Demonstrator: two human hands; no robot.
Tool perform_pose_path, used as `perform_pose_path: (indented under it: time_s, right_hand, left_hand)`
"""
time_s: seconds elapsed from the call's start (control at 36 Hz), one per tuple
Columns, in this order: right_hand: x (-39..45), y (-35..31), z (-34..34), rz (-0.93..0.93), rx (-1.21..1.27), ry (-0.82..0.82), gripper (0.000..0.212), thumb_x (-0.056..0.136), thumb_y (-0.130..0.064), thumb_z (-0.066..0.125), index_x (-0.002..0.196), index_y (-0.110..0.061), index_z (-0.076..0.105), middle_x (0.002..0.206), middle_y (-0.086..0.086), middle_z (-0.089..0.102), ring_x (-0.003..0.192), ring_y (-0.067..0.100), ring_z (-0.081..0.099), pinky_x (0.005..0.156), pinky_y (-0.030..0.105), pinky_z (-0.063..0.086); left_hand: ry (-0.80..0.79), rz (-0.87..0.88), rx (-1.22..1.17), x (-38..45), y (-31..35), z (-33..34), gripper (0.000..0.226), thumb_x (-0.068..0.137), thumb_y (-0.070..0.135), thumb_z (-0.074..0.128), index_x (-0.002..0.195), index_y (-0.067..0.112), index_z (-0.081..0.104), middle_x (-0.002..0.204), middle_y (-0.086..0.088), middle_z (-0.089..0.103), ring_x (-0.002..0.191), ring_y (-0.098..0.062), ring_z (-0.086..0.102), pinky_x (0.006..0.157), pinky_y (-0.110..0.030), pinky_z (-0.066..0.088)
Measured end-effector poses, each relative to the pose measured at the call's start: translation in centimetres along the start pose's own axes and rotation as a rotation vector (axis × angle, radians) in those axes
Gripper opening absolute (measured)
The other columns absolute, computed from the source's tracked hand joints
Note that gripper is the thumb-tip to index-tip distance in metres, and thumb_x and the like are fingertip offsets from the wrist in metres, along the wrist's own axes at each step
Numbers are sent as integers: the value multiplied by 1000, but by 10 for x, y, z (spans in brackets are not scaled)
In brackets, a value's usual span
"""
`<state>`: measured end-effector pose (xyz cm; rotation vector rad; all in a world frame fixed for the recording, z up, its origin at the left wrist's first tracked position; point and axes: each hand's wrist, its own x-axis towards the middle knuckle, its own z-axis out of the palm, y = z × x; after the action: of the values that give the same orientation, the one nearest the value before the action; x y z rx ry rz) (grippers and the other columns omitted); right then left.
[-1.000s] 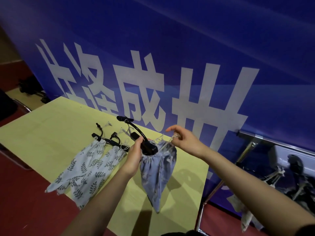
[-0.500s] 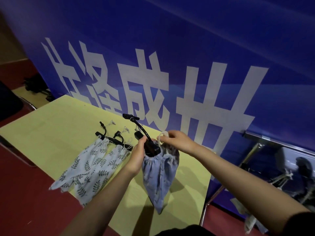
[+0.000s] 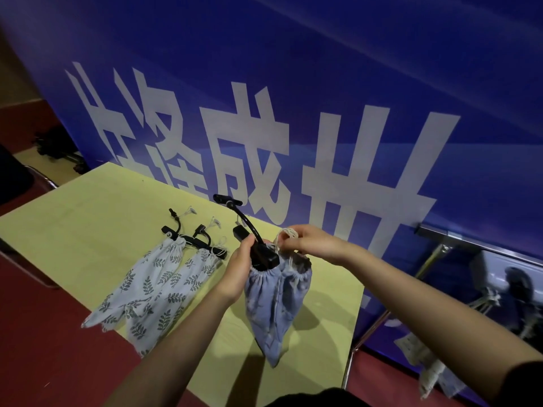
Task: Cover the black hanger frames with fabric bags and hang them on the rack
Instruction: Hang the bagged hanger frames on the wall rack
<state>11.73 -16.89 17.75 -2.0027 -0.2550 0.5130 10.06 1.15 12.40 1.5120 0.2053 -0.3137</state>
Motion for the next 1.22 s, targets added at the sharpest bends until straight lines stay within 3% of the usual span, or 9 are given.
perform_pose_path:
  time_s: [0.08, 0.19, 0.39, 0.56, 0.81, 0.92, 1.06, 1.14, 1.22]
  right_hand:
    - [-1, 0, 0, 12, -58, -26, 11, 87, -26, 69, 91, -16, 66, 90, 0, 70, 85, 14, 67, 77, 26, 53]
    - [3, 6, 4, 5, -148, 48, 13, 87, -29, 69, 80, -19, 65, 85, 3, 69, 82, 16, 66, 77, 32, 52]
    - [-1, 2, -3, 0, 284, -8, 18, 96, -15, 54, 80, -11, 62, 77, 0, 59, 75, 12, 54, 70, 23, 43]
    - [-5, 0, -8, -10, 325, -74, 20, 98, -16, 51, 80, -13, 60, 80, 2, 56, 78, 14, 52, 72, 23, 45]
    - [-6, -10, -9, 9, 513, -138, 26, 96, -9, 45, 73, -11, 57, 75, -1, 56, 79, 14, 49, 74, 27, 38]
    - [-9, -15, -10, -11, 553, -175, 25, 92, -12, 50, 68, -12, 48, 61, -2, 50, 73, 17, 53, 79, 30, 38]
    - [-12, -19, -11, -89, 472, -34, 16, 76, -16, 60, 66, -8, 50, 61, 5, 45, 60, 15, 48, 70, 23, 45]
    - [-17, -21, -8, -140, 402, 12, 20, 78, -18, 62, 63, -9, 52, 62, 8, 43, 57, 13, 44, 61, 20, 45]
    - [-21, -18, -4, -144, 469, 74, 35, 89, -11, 64, 56, -15, 51, 56, 1, 37, 52, 13, 34, 66, 26, 49]
  left_hand:
    - [30, 1, 3, -2, 3, 1, 50, 97, 52, 37, 98, 17, 73, 101, -5, 75, 106, -23, 66, 103, -44, 44]
    - [47, 2, 11, -2, 3, 1, 50, 98, 49, 35, 97, 18, 73, 99, -3, 75, 102, -20, 66, 105, -45, 42]
    - [58, -9, -15, -6, 5, -3, 48, 101, 46, 33, 86, 23, 73, 88, 0, 75, 101, -22, 65, 105, -46, 41]
    - [56, 11, 23, -5, 3, -5, 47, 95, 54, 37, 91, 19, 69, 95, -9, 72, 104, -28, 64, 106, -50, 40]
    - [-32, 55, 120, -11, 5, 4, 43, 104, 38, 28, 91, 17, 63, 92, -4, 68, 91, -17, 63, 79, -28, 47]
    - [-32, 85, 97, -12, 7, 9, 37, 103, 36, 29, 91, 13, 56, 93, -11, 57, 86, -21, 55, 75, -32, 43]
    - [-22, 55, 34, -7, 10, 10, 36, 103, 30, 31, 81, 11, 53, 74, -4, 56, 69, -17, 52, 63, -27, 41]
    - [-53, 39, 47, -7, 11, 12, 37, 103, 28, 30, 79, 12, 53, 73, -4, 54, 69, -16, 51, 63, -27, 40]
    - [-88, 22, 47, -9, 11, 16, 36, 102, 29, 31, 84, 10, 55, 78, -5, 56, 73, -18, 52, 67, -29, 41]
